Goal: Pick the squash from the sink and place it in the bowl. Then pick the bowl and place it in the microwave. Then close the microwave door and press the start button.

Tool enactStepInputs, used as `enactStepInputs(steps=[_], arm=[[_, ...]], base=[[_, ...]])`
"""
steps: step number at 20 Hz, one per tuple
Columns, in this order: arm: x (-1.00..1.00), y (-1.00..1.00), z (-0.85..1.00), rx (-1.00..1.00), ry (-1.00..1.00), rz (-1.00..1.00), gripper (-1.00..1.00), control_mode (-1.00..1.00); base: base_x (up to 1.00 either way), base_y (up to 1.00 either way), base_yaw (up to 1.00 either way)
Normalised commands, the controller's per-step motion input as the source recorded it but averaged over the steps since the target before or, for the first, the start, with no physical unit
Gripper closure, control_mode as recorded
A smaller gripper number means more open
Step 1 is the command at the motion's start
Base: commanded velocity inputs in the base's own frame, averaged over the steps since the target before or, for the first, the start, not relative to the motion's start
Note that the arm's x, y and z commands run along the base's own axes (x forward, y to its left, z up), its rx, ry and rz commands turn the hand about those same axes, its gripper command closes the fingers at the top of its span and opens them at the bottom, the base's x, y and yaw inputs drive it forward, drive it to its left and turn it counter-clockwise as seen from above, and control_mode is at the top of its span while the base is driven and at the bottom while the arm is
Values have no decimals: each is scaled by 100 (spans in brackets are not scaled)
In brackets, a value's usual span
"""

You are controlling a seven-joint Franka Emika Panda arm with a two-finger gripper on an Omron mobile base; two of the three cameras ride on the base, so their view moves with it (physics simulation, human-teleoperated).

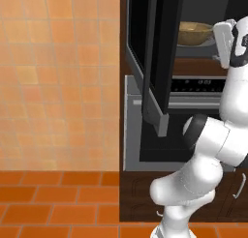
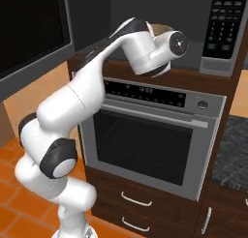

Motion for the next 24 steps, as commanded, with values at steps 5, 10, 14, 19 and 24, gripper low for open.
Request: enactStepInputs(steps=[5, 10, 14, 19, 24], arm=[[-78, 53, -36, -19, -19, 0, -100, -100], [-68, 15, 5, -37, -19, -1, -100, -100], [-28, 0, 4, -53, -9, 0, -100, -100], [-48, 0, 0, -62, -15, 0, -100, -100], [-54, 0, -10, -65, -20, 0, -100, -100]], base=[[0, 0, 0], [0, 0, 0], [0, 0, 0], [0, 0, 0], [0, 0, 0]])
